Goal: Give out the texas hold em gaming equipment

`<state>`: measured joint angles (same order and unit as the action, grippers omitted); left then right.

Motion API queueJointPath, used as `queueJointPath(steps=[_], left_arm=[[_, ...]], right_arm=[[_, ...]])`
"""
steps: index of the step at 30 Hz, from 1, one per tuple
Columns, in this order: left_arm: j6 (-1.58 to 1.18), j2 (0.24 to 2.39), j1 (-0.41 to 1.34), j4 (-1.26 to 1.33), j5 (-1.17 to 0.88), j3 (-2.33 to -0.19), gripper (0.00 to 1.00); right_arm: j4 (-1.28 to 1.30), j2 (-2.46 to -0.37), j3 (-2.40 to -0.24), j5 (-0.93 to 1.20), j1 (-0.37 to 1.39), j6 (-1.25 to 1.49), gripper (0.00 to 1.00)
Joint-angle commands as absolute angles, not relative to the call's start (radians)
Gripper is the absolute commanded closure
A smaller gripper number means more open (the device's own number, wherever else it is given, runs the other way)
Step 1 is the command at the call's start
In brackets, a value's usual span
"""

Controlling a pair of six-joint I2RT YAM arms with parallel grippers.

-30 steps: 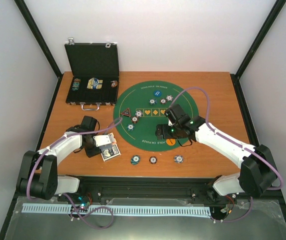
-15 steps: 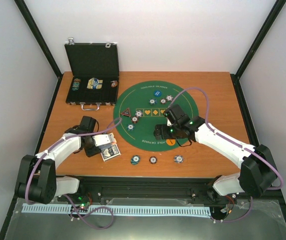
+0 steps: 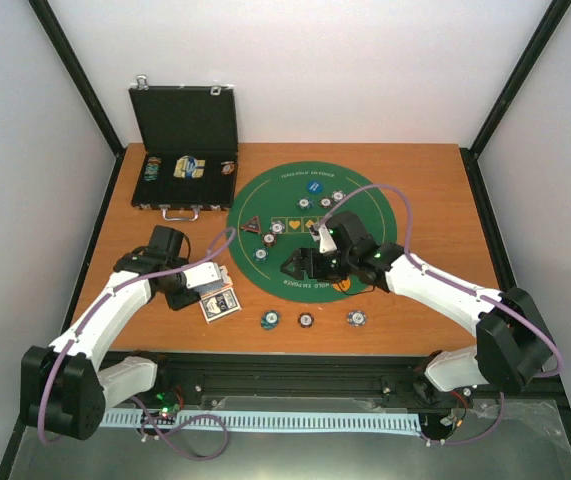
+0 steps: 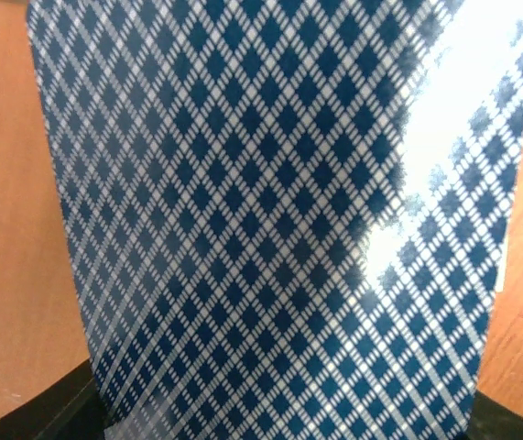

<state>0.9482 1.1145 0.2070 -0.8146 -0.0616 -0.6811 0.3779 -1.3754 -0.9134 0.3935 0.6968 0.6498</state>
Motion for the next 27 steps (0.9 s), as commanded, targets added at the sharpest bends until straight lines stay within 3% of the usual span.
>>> queueJointPath(steps=[1, 5, 12, 27], left_arm=[[0.957, 1.064, 0.215, -0.938, -0.19, -0.803, 0.99], [0.938, 1.057, 0.222, -1.002, -0.259, -0.875, 0.99], [0.896, 1.06, 0.324, -1.019, -0.23, -0.92, 0.99], [0.878, 1.067, 0.353, -1.013, -0.221, -0.956, 0.99]], right_arm=[[0.077, -1.398, -0.879, 0.607, 0.727, 0.808, 0.14], [-0.165, -1.434, -0.845, 0.702, 0.745, 0.947, 0.19], [-0.36, -1.537, -0.852, 0.736, 0.8, 1.073, 0.35], [-0.49, -1.662, -0.905, 0.751, 0.866, 1.159, 0.38]])
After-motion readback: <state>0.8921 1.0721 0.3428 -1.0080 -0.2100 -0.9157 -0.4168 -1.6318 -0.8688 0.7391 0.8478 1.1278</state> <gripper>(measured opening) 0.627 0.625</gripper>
